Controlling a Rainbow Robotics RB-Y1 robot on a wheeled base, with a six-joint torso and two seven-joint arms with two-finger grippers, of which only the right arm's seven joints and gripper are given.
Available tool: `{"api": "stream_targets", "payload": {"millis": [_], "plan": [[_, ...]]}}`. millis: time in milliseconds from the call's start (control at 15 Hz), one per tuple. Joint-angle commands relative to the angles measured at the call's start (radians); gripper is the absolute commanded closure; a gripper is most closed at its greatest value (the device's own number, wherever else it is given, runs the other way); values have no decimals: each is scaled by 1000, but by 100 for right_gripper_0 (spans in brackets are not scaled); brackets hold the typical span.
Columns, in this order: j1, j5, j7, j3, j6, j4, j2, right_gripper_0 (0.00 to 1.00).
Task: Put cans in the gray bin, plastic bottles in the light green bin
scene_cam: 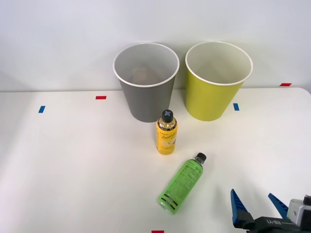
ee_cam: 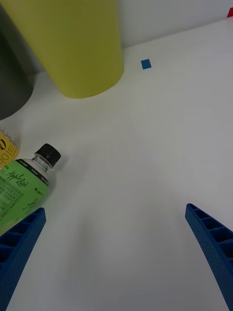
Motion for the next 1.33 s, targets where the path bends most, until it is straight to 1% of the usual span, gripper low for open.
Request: {"api": "stream_targets", "payload": {"millis": [67,200,267,333,467,533,600,800,867,933,1000,1133,1333], "plan": [[-73,-80,-97,-71,347,-160,-23,0],[-116,-80,-191,-92,524,-231,-25,0],[-152,-80,-266,-98,594,-238,-34,0],[-186,-80,-332,-98,633,-238,-59,0],[-272,-86,-490,-86,742,-238,-132,0],[-300,-81,-568,-71,771,-238,-161,0],[-335,-72,-703,-43,785,-238,-203,0],[-416,-63,-1022,27,788,-238,-313,0],[-441,-67,-1089,35,798,-238,-332,0],[-479,-81,-1132,43,844,-238,-339,0],[-540,-115,-1159,41,930,-238,-344,0],[-633,-152,-1163,43,1058,-238,-347,0],[-772,-238,-1177,43,1265,-238,-338,0]]}}
